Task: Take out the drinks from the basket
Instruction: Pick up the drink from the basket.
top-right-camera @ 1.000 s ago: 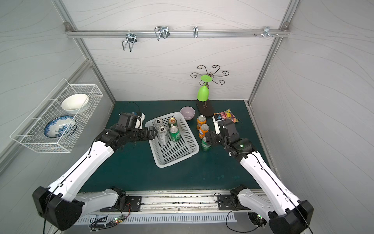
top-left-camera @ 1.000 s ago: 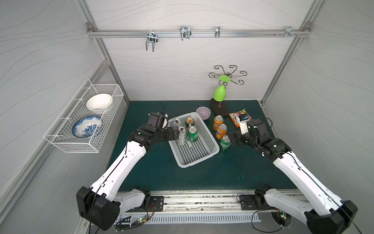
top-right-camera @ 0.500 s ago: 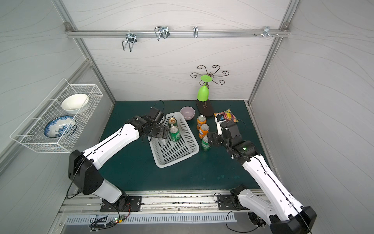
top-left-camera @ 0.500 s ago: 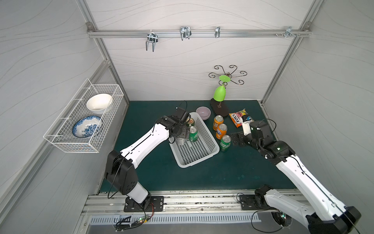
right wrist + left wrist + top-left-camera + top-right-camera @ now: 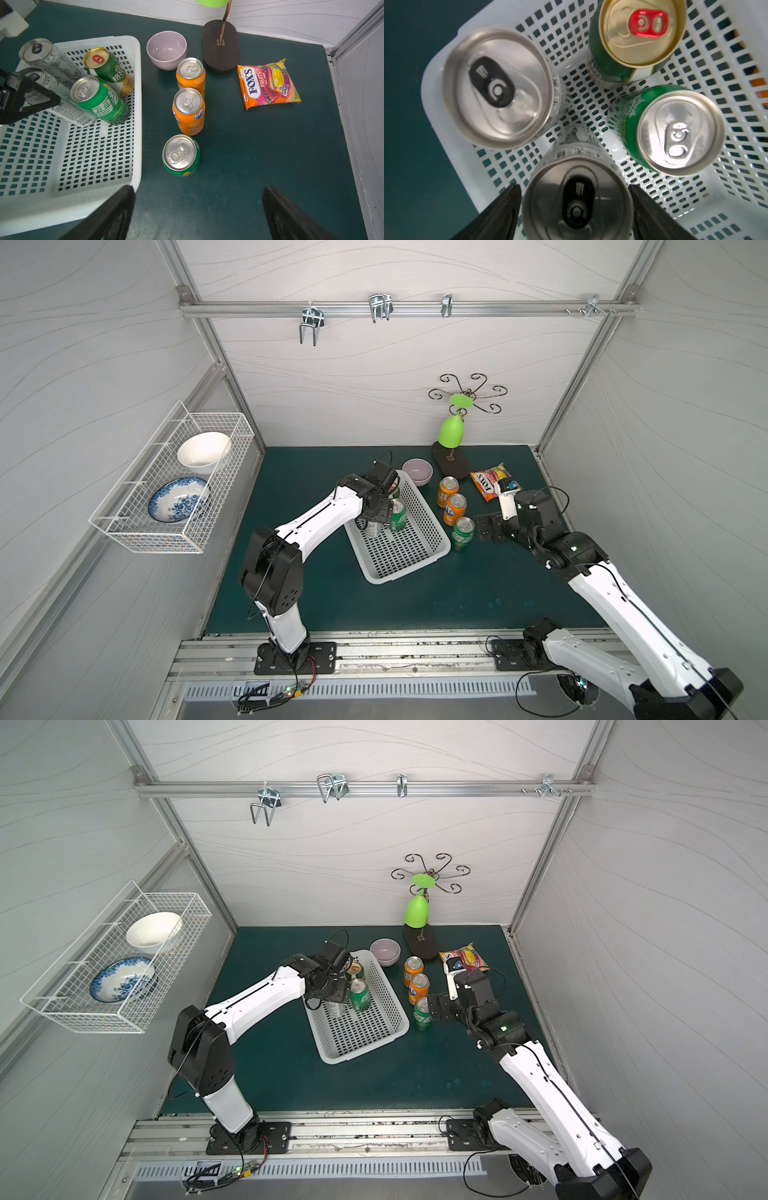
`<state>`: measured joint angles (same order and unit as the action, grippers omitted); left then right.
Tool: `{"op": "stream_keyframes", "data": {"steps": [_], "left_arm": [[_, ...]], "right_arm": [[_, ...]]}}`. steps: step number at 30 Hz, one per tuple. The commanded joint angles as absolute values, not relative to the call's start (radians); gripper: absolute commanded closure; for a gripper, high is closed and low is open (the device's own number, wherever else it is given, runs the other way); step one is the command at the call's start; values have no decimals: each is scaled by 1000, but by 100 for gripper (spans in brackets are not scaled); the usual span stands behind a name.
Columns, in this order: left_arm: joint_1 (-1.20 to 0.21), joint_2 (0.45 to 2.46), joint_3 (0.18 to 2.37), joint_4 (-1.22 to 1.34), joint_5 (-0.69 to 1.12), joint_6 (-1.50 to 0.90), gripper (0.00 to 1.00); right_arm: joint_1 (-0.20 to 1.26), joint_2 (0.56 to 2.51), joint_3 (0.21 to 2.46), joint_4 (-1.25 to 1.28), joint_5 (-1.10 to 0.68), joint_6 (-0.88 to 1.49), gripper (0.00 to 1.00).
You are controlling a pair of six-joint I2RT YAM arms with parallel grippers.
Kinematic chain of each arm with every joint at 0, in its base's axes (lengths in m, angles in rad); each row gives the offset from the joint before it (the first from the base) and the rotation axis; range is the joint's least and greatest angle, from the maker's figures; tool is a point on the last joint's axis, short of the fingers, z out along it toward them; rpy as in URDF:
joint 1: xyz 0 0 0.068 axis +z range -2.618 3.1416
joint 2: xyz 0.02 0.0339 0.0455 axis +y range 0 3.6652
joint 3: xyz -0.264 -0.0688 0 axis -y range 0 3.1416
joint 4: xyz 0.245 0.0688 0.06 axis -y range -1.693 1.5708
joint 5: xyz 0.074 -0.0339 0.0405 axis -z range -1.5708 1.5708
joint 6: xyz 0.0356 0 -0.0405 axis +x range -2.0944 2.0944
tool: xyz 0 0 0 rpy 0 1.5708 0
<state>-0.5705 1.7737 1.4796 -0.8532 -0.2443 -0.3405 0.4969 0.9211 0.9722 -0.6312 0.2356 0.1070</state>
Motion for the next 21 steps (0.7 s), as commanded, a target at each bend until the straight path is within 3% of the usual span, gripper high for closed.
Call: {"op": "stream_keyframes", "data": {"steps": [1,21], "left_arm": [[-573,1802,1533,-822,-254,-335,18],[-574,1801,1515,-802,-267,-309,47]], "right_arm": [[490,904,961,-650,250,102,1],[487,905,959,-649,244,103,1]]}}
